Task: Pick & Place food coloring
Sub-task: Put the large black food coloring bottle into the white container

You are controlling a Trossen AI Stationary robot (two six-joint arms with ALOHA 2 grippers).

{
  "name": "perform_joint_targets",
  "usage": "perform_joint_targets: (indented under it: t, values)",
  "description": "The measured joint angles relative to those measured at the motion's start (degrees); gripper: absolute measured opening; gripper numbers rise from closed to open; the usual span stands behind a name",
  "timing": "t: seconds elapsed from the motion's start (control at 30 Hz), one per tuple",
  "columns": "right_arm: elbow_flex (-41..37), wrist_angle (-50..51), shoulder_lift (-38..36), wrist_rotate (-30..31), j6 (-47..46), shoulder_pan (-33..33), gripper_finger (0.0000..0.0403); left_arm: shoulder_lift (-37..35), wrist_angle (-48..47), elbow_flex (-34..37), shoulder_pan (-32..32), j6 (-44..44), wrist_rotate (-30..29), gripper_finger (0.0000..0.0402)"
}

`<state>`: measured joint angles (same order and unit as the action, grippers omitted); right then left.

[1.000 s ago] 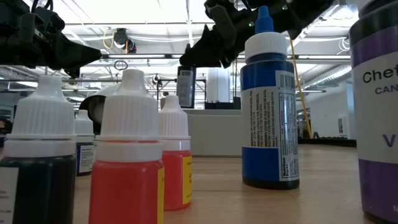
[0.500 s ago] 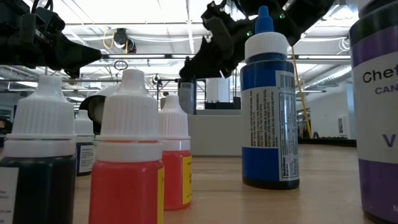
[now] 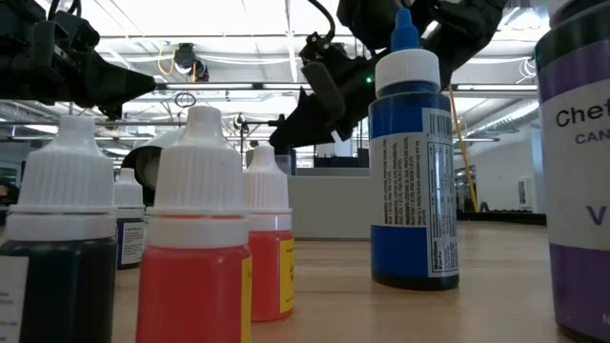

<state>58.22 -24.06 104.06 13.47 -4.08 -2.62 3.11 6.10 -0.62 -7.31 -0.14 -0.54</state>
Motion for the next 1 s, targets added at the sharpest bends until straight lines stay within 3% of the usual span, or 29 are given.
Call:
perform_joint_targets:
  t: [0.53, 0.77, 1.0]
  values:
    - [-0.19, -0.60, 0.89, -0.01, -2.34, -0.08, 0.0116, -0.02, -0.25, 0.00, 0.02, -0.08, 0.00, 0.0042]
    - [-6.04, -10.54, 0.89, 0.03, -4.25, -0.08, 0.0113, -0.01, -0.27, 0.00, 0.02, -0.09, 0.00, 0.0042]
    - [-6.97, -11.63, 0.89, -0.10, -4.00, -0.08, 0.0114, -0.02, 0.08, 0.00, 0.00, -0.09, -0.01, 0.0042]
